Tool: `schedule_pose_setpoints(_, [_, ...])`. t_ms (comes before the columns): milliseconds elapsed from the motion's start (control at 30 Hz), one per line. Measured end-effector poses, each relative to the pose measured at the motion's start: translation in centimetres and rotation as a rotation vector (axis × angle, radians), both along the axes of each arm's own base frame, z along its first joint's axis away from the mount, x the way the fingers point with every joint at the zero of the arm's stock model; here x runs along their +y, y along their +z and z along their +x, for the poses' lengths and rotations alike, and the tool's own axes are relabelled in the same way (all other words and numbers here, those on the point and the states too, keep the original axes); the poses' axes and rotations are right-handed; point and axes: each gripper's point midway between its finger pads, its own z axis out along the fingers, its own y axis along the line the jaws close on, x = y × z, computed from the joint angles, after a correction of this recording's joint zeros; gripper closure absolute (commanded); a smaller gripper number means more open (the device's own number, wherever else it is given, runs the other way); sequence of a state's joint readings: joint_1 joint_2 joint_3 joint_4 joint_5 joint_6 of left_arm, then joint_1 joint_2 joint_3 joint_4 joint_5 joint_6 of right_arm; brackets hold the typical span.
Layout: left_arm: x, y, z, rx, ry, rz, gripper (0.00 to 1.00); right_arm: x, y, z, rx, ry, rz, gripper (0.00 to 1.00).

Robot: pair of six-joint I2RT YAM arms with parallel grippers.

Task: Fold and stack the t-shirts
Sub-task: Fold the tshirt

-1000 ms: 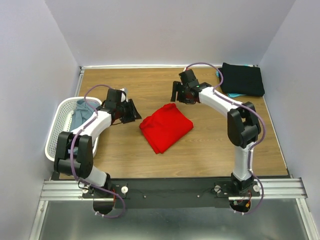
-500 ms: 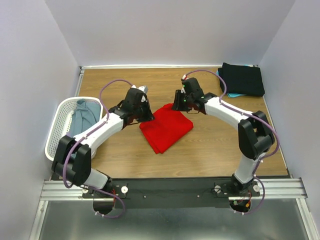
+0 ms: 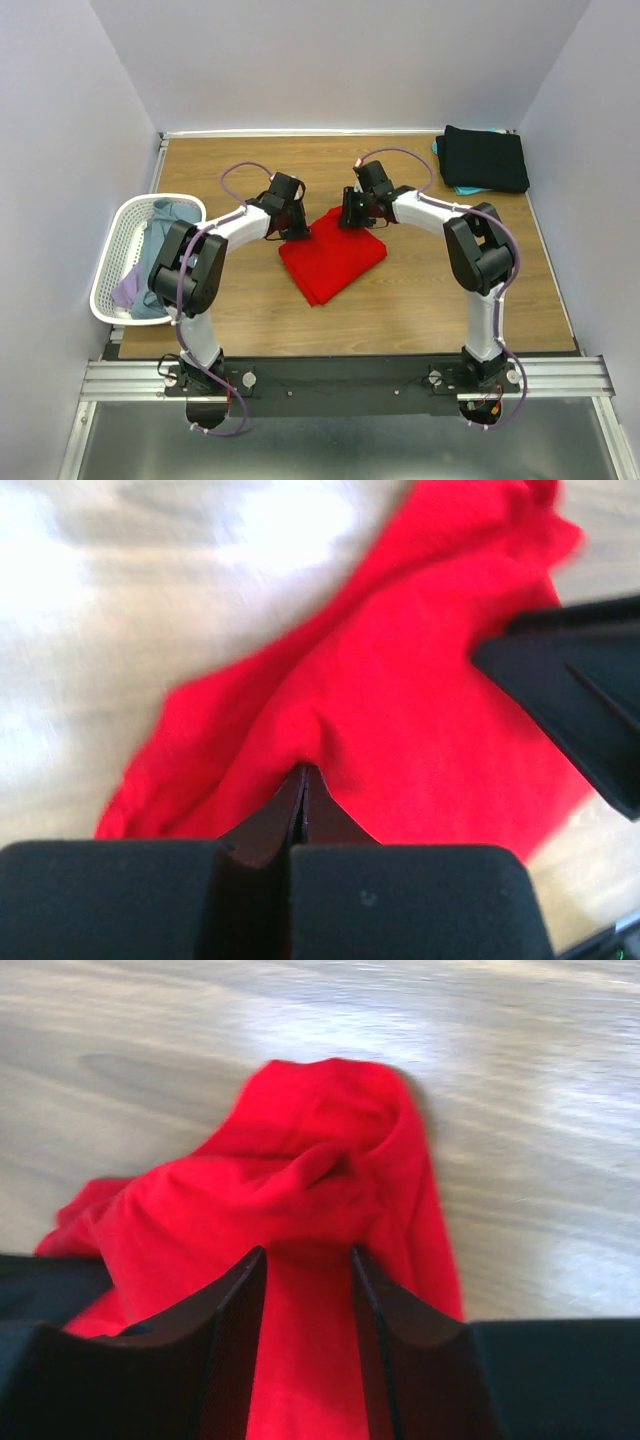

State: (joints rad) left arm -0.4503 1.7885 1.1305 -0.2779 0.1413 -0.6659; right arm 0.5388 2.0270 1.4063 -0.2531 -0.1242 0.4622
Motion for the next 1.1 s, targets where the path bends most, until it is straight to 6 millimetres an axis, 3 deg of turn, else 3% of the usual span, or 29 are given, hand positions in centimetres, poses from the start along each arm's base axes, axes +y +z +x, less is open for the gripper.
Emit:
schedule_pose_setpoints(100, [0.4, -1.0, 1.2, 0.009, 0.030, 0.003, 1.00, -0.8, -1.1, 0.6, 0.024, -0.026, 0.001, 0.50])
schedule_pose_setpoints(200, [0.8, -1.9, 2.0, 0.019, 0.052, 0.004, 1.00, -1.0, -0.9, 1.2, 0.013, -0.040, 0.013, 0.50])
schedule_pose_setpoints(367, [0.9, -2.1, 2.6, 0.008, 0.063, -0.005, 1.00, -1.3, -1.1, 0.5, 0.006, -0.067, 0.042, 0.50])
schedule_pose_setpoints(467, [0.8, -2.1, 2.7, 0.000, 0.060, -0.013, 1.00, -2.3, -1.2, -1.6, 0.023, -0.094, 0.062, 0.50])
schedule_pose_setpoints(667, [0.7, -2.1, 1.5, 0.002, 0.041, -0.038, 1.00, -4.6, -1.0, -7.8, 0.080, -0.123, 0.082, 0.48])
schedule_pose_setpoints(767, [0.8, -1.4, 1.1, -0.009, 0.035, -0.042, 1.00, -5.2, -0.5, -9.3, 0.084, -0.129, 0.090, 0.47])
schedule_pose_setpoints(967, [0.6, 0.5, 2.1, -0.052, 0.010, -0.039, 1.00, -5.7, 1.5, -8.4, 0.050, -0.149, 0.112, 0.48])
schedule_pose_setpoints(1100, [0.5, 3.2, 2.5, -0.106, -0.001, -0.050, 1.00, -4.3, 5.0, -6.6, -0.007, -0.124, 0.184, 0.53])
